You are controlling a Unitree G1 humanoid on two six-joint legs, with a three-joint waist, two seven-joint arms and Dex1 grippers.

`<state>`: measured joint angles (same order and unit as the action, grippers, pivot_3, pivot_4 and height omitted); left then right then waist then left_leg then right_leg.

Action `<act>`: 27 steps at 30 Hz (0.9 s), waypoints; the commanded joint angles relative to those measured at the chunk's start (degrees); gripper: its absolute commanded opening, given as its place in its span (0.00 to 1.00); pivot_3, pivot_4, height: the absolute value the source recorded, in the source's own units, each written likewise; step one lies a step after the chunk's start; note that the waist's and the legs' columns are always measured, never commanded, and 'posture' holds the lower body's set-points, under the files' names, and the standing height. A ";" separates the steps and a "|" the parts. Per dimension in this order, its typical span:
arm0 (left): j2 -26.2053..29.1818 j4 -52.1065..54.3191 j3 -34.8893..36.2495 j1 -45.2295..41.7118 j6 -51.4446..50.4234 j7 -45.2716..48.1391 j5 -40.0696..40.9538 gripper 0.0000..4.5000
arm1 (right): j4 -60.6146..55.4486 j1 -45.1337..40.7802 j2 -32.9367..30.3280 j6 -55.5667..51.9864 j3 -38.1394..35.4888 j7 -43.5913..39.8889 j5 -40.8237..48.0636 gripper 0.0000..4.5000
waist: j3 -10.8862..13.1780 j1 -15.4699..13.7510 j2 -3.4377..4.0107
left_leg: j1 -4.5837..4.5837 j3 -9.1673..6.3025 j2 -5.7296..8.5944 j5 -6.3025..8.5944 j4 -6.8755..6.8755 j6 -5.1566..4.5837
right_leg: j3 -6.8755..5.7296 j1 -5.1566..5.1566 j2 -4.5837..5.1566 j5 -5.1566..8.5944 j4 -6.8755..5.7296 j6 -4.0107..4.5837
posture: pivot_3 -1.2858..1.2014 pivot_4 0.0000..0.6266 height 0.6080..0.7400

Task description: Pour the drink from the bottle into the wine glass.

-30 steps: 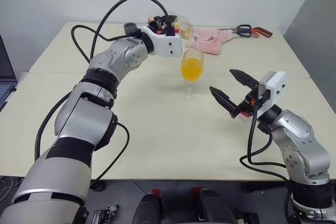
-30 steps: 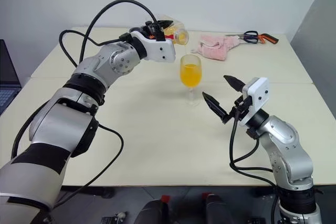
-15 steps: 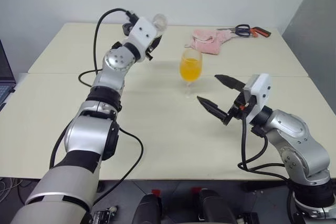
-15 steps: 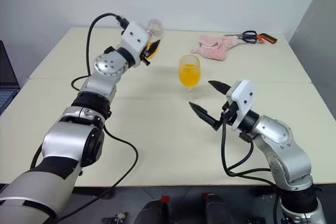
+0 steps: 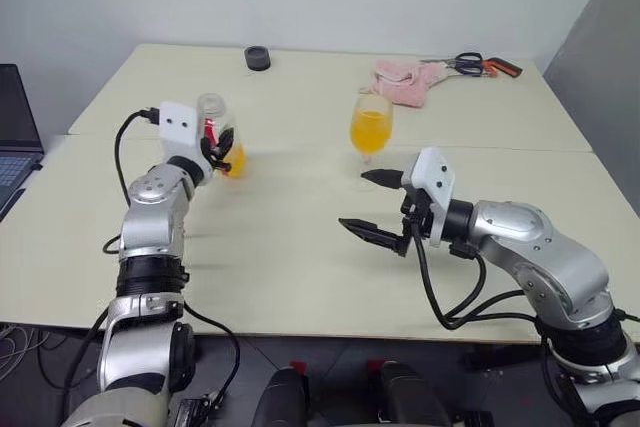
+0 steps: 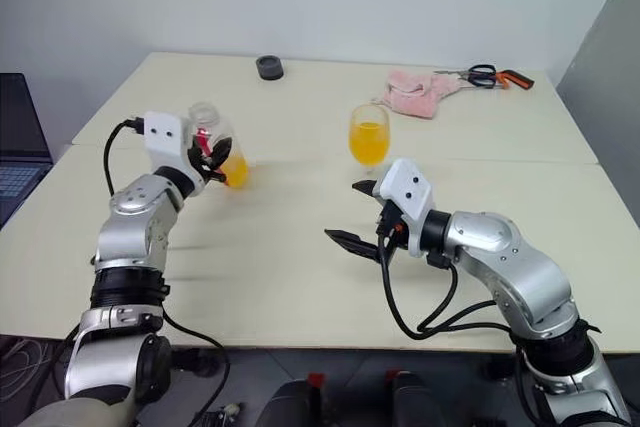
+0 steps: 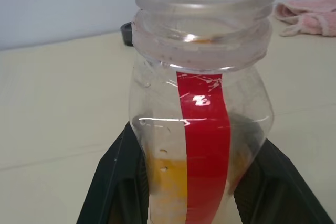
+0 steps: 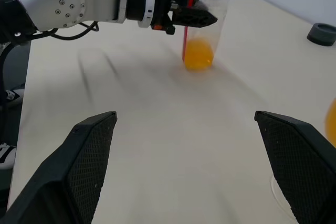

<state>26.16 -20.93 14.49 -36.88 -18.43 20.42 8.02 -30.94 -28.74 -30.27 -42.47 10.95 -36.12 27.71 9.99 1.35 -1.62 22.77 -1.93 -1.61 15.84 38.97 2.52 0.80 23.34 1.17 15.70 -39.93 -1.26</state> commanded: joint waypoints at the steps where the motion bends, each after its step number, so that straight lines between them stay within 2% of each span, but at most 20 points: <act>1: 0.11 2.55 2.23 -0.29 -0.93 -1.49 2.26 0.36 | 0.16 -1.77 0.64 1.19 0.04 -0.37 -0.73 1.00 | 0.00 0.01 -0.01 | 0.00 -0.02 -0.01 0.00 0.00 0.00 | -0.01 0.00 -0.01 0.00 -0.01 0.00 | 0.52 0.24 1.00; 8: 1.06 -1.47 1.77 -0.28 0.20 0.47 3.24 0.36 | 1.38 -3.09 1.96 2.13 0.32 -0.51 -1.50 1.00 | -0.01 0.10 -0.01 | 0.00 -0.02 -0.01 0.00 -0.01 0.00 | -0.01 0.00 -0.01 0.00 0.00 0.00 | 0.52 0.24 1.00; 9: 1.35 -1.80 1.56 -0.23 0.92 0.70 2.99 0.52 | 1.38 -3.09 2.11 2.15 0.28 -0.50 -1.54 1.00 | -0.01 0.11 -0.01 | 0.00 -0.02 -0.01 0.00 -0.01 0.00 | -0.01 0.00 -0.01 0.00 0.00 0.00 | 0.52 0.24 1.00; 10: 1.55 -2.02 1.40 -0.17 1.61 0.91 2.85 0.55 | 1.34 -3.04 2.28 2.18 0.19 -0.48 -1.53 1.00 | -0.01 0.12 -0.01 | -0.02 -0.01 -0.01 0.00 -0.02 0.00 | -0.01 0.00 -0.01 0.00 0.00 0.00 | 0.52 0.24 1.00; 16: 1.65 0.16 0.50 1.92 4.28 2.46 2.84 0.97 | 1.12 -2.44 3.62 2.57 -0.83 -0.36 -0.89 1.00 | -0.01 0.19 -0.01 | 0.00 -0.01 -0.01 0.00 -0.03 0.00 | 0.00 0.00 -0.01 0.00 0.02 0.00 | 0.52 0.24 1.00; 21: 1.53 4.44 0.21 5.38 5.58 2.07 2.60 0.99 | 1.27 -0.76 3.97 4.02 -1.91 -0.03 -1.37 1.00 | -0.01 0.19 -0.01 | 0.00 -0.03 -0.02 0.00 -0.04 0.00 | -0.01 0.00 -0.01 0.00 0.03 0.00 | 0.52 0.24 1.00; 27: 0.35 13.80 2.08 13.19 8.31 -0.10 3.55 0.99 | 5.74 8.32 8.24 19.59 -6.63 7.22 -9.34 1.00 | -0.02 0.17 -0.02 | 0.00 0.00 -0.03 0.01 -0.10 -0.01 | 0.04 0.00 0.01 0.00 0.07 0.00 | 0.52 0.24 1.00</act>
<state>26.59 -11.66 14.82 -24.06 -11.75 21.58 10.83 -24.95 -21.30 -22.51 -28.18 6.63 -30.49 20.08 9.97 1.52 -1.64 22.76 -1.92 -1.65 15.85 38.88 2.51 0.85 23.35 1.18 15.71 -39.86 -1.26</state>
